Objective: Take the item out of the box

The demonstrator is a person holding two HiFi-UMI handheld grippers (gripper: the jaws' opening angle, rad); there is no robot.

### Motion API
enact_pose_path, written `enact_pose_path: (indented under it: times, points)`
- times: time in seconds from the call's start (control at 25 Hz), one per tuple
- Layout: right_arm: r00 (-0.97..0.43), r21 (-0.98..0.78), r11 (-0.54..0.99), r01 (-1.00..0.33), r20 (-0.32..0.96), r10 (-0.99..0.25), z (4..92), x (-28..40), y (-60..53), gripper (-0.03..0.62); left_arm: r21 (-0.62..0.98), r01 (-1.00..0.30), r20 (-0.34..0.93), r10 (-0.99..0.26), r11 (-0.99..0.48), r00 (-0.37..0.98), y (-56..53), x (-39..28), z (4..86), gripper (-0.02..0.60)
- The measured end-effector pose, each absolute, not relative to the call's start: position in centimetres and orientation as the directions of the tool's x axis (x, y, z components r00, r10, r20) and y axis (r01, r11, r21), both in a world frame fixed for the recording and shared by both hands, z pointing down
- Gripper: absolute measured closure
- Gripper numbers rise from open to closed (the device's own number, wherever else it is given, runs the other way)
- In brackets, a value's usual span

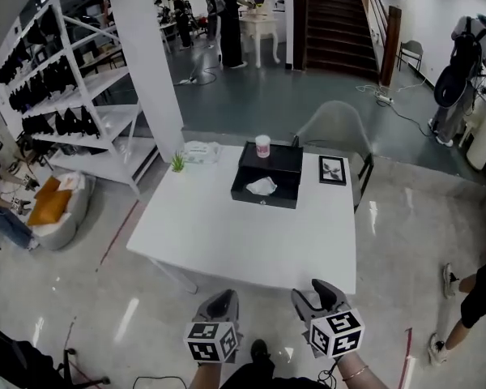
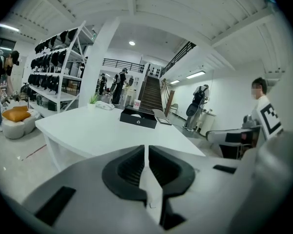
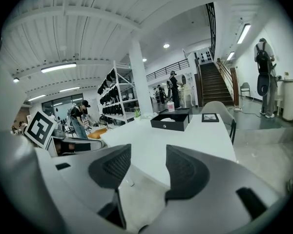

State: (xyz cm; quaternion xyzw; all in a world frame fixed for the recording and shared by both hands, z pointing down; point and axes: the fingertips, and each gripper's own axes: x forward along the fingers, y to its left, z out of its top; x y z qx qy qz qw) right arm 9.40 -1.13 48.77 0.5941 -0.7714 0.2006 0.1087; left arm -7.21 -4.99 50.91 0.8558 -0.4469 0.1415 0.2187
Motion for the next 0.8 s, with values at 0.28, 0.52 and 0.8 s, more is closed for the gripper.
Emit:
enact_pose_path:
  times: [0.28, 0.52, 0.8]
  points:
    - [-0.236, -0.175, 0.178, -0.968, 0.404, -0.884, 48.8, 8.9, -5.5, 0.381, 0.258, -0.813, 0.437, -0.688, -0.522, 0.58, -9.5, -8.1, 51.5, 0.554]
    - [-0.229, -0.171, 0.173, -0.97, 0.397, -0.889, 48.1, 8.4, -7.9, 0.381, 0.267, -0.813, 0.444, -0.683, -0.517, 0.58, -11.4, -9.1, 51.7, 0.554]
    - [-0.231, -0.156, 0.184, -0.97, 0.373, -0.899, 47.3, 8.5, -11.1, 0.381, 0.27, -0.818, 0.447, -0.686, -0.508, 0.574, -13.4, -9.4, 52.0, 0.554]
